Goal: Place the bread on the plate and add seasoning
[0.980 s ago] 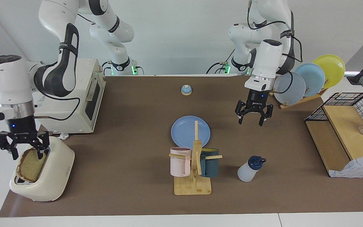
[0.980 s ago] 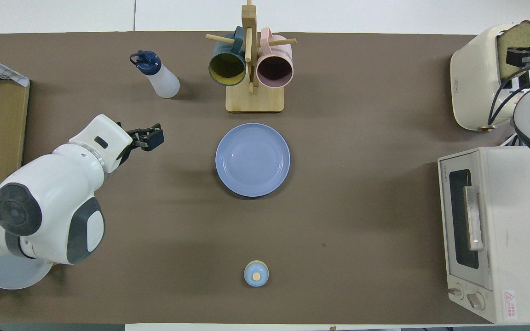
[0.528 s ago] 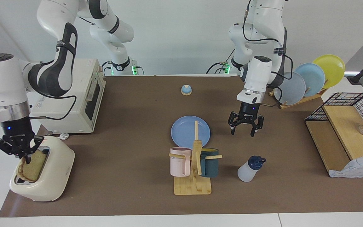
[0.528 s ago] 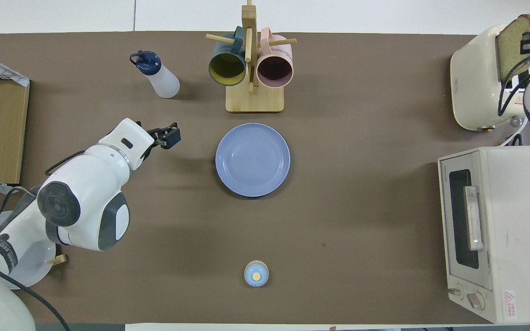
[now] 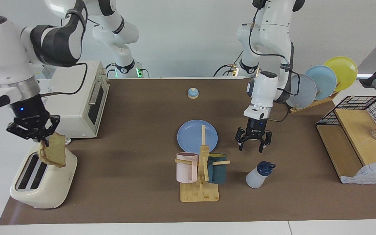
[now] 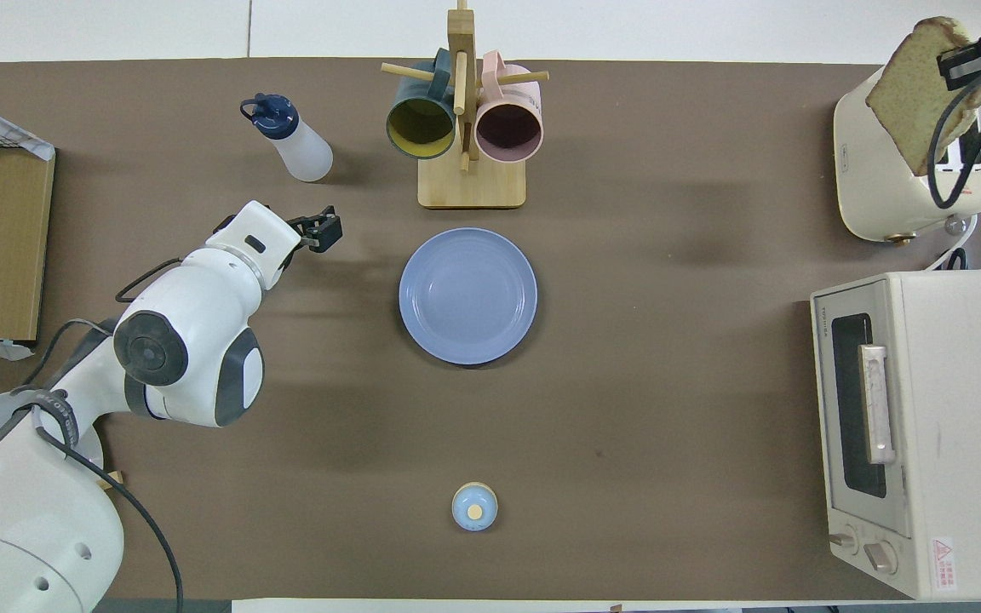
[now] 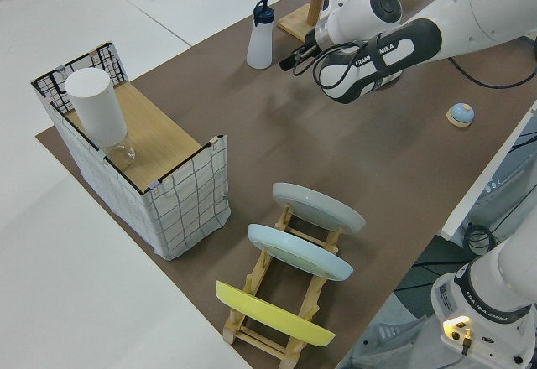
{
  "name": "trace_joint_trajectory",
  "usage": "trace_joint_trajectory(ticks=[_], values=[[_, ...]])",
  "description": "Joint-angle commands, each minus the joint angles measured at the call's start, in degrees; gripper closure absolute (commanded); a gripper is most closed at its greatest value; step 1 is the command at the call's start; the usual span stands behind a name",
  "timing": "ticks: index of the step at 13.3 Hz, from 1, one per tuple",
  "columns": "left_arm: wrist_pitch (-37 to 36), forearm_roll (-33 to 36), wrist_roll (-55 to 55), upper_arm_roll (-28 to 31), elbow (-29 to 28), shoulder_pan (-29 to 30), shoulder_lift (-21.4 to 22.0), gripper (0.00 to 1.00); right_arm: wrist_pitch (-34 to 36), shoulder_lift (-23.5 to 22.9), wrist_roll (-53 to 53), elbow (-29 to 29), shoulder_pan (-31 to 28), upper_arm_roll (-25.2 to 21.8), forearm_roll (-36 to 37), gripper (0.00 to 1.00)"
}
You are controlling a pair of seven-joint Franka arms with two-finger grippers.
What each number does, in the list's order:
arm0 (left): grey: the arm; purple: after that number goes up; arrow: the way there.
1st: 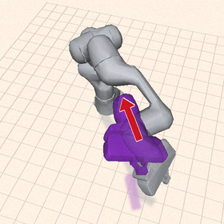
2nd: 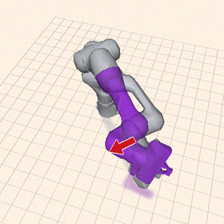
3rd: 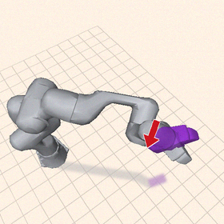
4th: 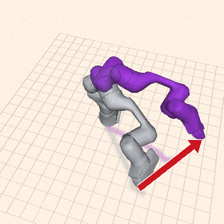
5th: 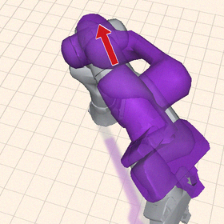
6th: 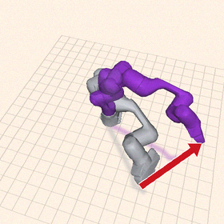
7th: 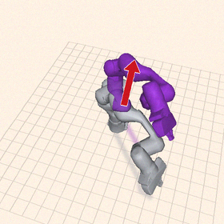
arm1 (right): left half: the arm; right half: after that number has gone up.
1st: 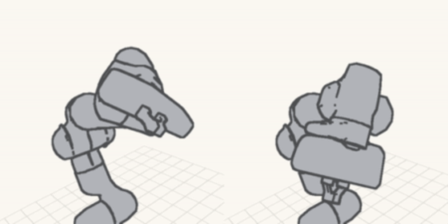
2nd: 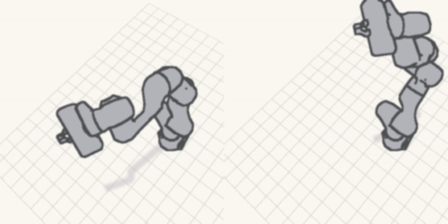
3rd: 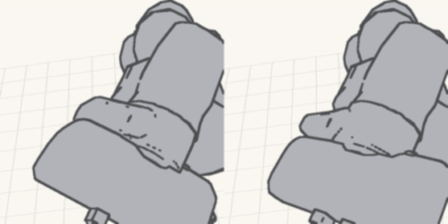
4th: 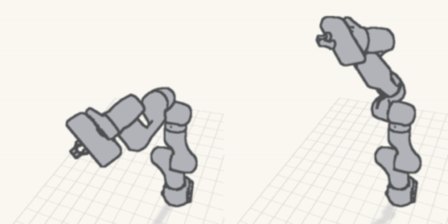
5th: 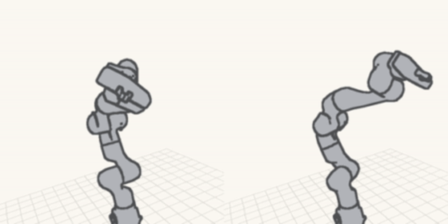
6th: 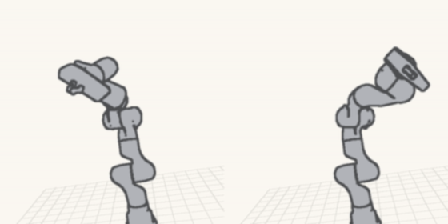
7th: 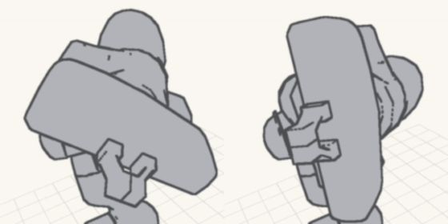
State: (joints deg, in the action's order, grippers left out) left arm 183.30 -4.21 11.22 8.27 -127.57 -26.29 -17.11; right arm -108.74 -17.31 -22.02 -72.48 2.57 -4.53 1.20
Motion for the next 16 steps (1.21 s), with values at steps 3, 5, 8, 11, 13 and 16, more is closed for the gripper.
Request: trace_joint_trajectory(ticks=[3,5,8,11,13,16], values=[[5.55,-10.27,0.11,17.04,5.31,-18.96,-9.24,0.0,7.75,2.8,14.87,-0.74,10.94,0.14,5.38,1.0],[7.33,-12.13,0.11,17.13,6.19,-19.41,-11.01,0.0,8.19,3.42,19.19,-1.09,14.03,0.14,6.27,1.0],[7.25,-12.4,-0.06,18.01,8.03,-19.41,-12.06,0.0,8.37,4.29,25.07,-2.31,17.2,0.57,5.92,1.0],[6.9,-12.4,-0.15,20.29,10.48,-20.55,-14.68,0.0,6.1,5.17,36.47,-5.82,19.83,2.85,3.46,1.0],[6.63,-12.4,-0.06,21.7,11.73,-21.52,-15.49,0.0,2.32,5.96,46.67,-9.42,23.96,3.3,3.2,1.0],[6.37,-12.49,0.03,21.7,12.78,-21.52,-16.19,0.0,-8.55,8.33,54.35,-18.46,27.22,3.56,-2.58,1.0]])
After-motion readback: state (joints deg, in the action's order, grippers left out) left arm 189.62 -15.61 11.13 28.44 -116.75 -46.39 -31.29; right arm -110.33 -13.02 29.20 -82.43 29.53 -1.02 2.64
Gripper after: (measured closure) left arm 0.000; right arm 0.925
